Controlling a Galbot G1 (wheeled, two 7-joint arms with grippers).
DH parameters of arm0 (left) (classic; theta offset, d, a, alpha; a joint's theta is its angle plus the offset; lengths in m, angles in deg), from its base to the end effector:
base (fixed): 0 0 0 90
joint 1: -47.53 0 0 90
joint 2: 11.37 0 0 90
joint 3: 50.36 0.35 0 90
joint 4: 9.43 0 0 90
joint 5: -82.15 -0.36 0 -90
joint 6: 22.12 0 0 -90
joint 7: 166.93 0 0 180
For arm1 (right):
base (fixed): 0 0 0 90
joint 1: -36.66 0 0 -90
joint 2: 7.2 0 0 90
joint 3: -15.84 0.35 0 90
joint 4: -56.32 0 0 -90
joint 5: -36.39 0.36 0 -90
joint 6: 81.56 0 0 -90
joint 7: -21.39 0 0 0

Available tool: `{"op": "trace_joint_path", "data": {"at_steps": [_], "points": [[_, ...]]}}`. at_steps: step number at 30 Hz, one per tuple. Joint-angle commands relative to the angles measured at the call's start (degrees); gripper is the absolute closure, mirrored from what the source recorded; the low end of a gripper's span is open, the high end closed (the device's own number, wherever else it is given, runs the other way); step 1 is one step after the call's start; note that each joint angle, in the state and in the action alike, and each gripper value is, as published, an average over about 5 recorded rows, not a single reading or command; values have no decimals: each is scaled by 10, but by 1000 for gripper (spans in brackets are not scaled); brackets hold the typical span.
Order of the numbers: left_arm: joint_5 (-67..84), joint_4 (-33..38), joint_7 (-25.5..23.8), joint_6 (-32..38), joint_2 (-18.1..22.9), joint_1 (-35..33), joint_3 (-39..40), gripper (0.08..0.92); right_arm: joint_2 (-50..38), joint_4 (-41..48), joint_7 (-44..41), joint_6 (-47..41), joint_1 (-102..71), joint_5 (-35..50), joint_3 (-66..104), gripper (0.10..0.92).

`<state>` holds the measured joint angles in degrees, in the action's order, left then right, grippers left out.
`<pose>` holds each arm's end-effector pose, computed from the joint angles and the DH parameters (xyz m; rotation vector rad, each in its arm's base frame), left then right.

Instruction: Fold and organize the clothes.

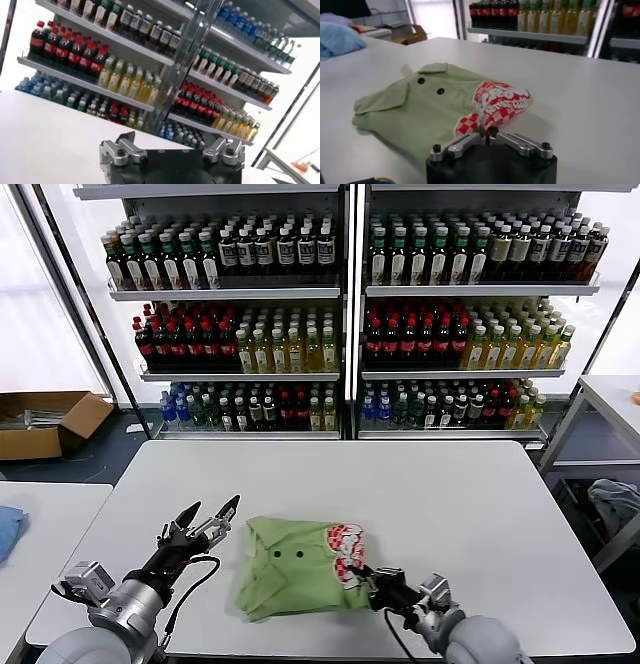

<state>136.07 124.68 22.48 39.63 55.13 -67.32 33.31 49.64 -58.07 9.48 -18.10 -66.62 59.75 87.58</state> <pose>0.1996 0.0658 -0.1804 -0.3564 -2.7974 0.6021 0.2514 -0.0241 -0.2903 0.8931 -2.5170 0.1434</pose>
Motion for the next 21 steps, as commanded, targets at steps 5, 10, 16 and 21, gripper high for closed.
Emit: {"op": "trace_joint_path", "data": {"at_steps": [5,10,16,21], "points": [[0,-1,1,6,7,-4,5,177,-37,-23,7,77,-70,-25,102,853],[5,3,0,17,4,-7,1,177,-20,-38,26,85,-80,-13,110,707],[12,2,-2,28,1,-2,9,177,61,-29,50,87,-34,-14,52,533],[9,3,-3,28,3,-5,15,177,136,43,73,81,26,-18,-12,395]]}}
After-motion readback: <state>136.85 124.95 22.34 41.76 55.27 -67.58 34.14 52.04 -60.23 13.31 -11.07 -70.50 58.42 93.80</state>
